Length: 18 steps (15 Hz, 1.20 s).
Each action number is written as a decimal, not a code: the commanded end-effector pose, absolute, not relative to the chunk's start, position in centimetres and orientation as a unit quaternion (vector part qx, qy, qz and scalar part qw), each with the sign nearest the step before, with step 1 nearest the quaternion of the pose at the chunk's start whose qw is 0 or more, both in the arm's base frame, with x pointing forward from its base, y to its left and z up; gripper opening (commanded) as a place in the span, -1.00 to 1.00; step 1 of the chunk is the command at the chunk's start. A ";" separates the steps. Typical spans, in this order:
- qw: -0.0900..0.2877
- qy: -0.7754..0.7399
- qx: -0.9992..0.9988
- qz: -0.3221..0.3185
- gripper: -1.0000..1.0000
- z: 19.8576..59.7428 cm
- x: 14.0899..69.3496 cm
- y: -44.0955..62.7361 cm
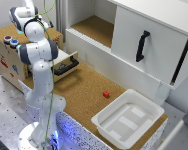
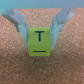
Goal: Go towards the yellow block and lift it
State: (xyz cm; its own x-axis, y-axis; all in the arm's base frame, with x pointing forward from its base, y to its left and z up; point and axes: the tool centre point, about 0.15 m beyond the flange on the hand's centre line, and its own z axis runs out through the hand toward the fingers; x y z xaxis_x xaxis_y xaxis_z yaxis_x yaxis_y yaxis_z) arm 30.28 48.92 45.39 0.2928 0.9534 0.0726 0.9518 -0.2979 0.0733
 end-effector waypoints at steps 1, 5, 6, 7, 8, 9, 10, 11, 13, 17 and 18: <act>0.048 0.569 0.821 0.010 -1.00 47.3 33.0 49.2; 0.010 0.454 0.891 0.018 -1.00 47.1 35.3 48.4; 0.014 0.420 0.907 0.021 -1.00 46.8 35.6 48.5; 0.011 0.380 0.925 0.017 -1.00 46.4 35.8 48.6; 0.004 0.341 0.940 0.012 -1.00 46.0 35.9 48.8; -0.003 0.311 0.950 0.013 -1.00 45.8 35.8 49.2; -0.012 0.275 0.961 0.007 -1.00 45.6 35.7 49.8; -0.004 0.243 0.970 0.006 -1.00 45.4 35.6 50.3; -0.011 0.170 0.985 0.016 -1.00 45.4 35.6 50.4; 0.026 0.042 0.998 0.038 -1.00 45.2 35.6 48.9; 0.040 0.015 0.998 0.037 -1.00 45.1 35.7 48.5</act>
State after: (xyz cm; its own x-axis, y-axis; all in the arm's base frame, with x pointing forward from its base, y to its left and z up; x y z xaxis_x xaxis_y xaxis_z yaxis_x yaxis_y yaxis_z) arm 34.72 48.23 44.86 0.9598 0.2608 0.1036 0.2667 -0.9626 -0.0469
